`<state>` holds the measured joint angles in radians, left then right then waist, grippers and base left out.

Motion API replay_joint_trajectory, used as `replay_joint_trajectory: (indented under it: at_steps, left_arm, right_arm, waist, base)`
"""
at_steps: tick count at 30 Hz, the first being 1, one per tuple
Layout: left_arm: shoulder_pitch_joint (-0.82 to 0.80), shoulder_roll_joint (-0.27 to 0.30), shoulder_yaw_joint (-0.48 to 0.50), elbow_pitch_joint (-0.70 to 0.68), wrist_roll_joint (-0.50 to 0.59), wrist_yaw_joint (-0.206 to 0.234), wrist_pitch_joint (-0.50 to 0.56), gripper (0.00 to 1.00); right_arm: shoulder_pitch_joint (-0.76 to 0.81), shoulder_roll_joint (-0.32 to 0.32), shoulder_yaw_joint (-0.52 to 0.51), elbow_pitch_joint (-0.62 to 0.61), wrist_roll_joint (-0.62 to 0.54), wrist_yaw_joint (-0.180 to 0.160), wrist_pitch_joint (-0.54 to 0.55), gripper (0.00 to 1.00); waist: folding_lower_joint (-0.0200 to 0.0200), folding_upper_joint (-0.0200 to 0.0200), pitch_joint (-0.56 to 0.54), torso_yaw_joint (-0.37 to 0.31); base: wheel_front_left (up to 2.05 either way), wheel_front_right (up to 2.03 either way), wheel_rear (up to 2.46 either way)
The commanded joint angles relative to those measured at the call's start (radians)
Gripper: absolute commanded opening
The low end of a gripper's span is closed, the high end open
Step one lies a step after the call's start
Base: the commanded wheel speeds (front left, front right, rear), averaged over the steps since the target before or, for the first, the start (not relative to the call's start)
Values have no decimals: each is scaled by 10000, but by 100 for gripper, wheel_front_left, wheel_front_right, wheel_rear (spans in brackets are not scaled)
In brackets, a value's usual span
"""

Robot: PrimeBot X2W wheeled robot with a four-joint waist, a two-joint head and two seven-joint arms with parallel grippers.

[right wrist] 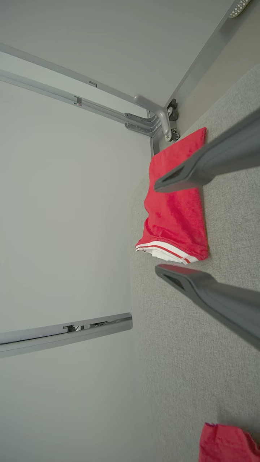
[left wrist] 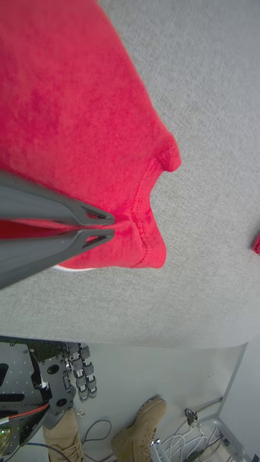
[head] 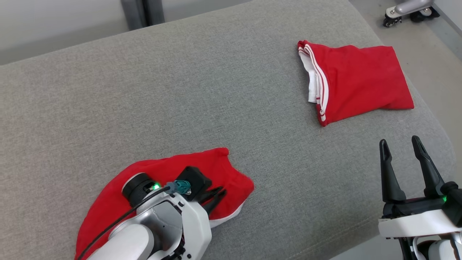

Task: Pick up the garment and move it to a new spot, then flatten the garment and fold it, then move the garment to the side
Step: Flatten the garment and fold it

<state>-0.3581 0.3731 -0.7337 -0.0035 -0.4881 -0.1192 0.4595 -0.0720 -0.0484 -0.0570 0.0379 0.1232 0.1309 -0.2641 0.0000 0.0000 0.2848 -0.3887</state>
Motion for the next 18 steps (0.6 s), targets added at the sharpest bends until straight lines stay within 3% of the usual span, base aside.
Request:
replay_joint_trajectory:
  at_steps: [1, 11, 16, 18]
  left_arm:
    - [22, 17, 90, -202, -207, -41, -121, 0]
    - [650, 468, -228, -2117, -2616, -118, 13, 0]
    - [464, 737, -372, -1770, -3216, -119, -9, 0]
    - [202, 703, -268, -1289, -2985, -107, -324, 0]
  right_arm:
    - [6, -45, -42, -7, -44, -2, -3, 100]
    - [49, -45, -184, -3, -229, -2, -3, 100]
    - [-83, -45, -125, -62, -259, -2, -3, 100]
    - [-118, -45, -94, -59, -262, -2, -3, 100]
  waist:
    - [0, 0, -38, 60]
    - [0, 0, -107, 196]
    - [0, 0, 61, 127]
    - [0, 0, 144, 77]
  base:
    - [0, 0, 0]
    - [0, 0, 0]
    - [0, 0, 0]
    - [0, 0, 0]
